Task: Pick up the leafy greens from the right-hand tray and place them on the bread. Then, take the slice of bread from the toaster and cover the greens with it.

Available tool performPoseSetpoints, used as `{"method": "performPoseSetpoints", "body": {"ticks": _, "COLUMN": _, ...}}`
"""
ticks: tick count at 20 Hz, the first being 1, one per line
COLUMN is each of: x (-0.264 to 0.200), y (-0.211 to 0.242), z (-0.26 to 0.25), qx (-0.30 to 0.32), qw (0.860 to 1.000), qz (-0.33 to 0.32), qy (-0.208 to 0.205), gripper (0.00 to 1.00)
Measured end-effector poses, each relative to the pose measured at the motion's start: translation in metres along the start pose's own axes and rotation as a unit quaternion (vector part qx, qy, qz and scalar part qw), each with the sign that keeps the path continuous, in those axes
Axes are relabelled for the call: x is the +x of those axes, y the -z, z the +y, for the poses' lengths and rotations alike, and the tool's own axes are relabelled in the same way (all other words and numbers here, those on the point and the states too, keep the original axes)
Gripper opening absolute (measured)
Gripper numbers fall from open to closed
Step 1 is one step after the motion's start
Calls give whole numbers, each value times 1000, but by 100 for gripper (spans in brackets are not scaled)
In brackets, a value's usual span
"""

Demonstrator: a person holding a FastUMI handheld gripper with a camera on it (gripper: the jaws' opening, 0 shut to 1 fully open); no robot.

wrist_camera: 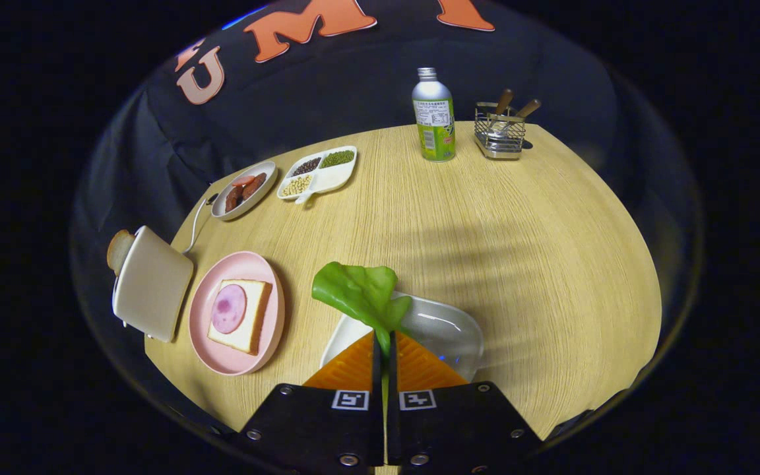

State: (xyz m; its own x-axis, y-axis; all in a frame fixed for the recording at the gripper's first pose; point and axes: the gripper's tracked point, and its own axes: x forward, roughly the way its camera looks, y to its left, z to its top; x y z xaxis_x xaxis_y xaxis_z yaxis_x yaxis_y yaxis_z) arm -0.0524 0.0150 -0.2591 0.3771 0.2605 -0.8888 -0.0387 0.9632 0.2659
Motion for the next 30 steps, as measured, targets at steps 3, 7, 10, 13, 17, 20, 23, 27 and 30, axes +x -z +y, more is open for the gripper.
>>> {"method": "performPoseSetpoints", "body": {"ticks": 3, "x": -11, "y": -6, "z": 10, "qx": 0, "qw": 1000, "qz": -14, "qy": -16, "gripper": 2}}
{"method": "performPoseSetpoints", "body": {"ticks": 7, "x": -26, "y": -18, "z": 28, "qx": -9, "qw": 999, "qz": -36, "qy": -34, "gripper": 3}}
{"method": "performPoseSetpoints", "body": {"ticks": 10, "x": -34, "y": -28, "z": 48, "qx": -17, "qw": 997, "qz": -51, "qy": -53, "gripper": 2}}
{"method": "performPoseSetpoints", "body": {"ticks": 13, "x": -34, "y": -31, "z": 72, "qx": -27, "qw": 996, "qz": -55, "qy": -70, "gripper": 2}}
{"method": "performPoseSetpoints", "body": {"ticks": 17, "x": -30, "y": -33, "z": 102, "qx": -42, "qw": 993, "qz": -54, "qy": -93, "gripper": 3}}
{"method": "performPoseSetpoints", "body": {"ticks": 20, "x": -24, "y": -32, "z": 124, "qx": -50, "qw": 991, "qz": -50, "qy": -110, "gripper": 3}}
{"method": "performPoseSetpoints", "body": {"ticks": 23, "x": -17, "y": -30, "z": 143, "qx": -61, "qw": 990, "qz": -41, "qy": -123, "gripper": 2}}
{"method": "performPoseSetpoints", "body": {"ticks": 27, "x": -7, "y": -22, "z": 168, "qx": -72, "qw": 987, "qz": -31, "qy": -139, "gripper": 2}}
{"method": "performPoseSetpoints", "body": {"ticks": 30, "x": 0, "y": -17, "z": 185, "qx": -76, "qw": 986, "qz": -20, "qy": -149, "gripper": 2}}
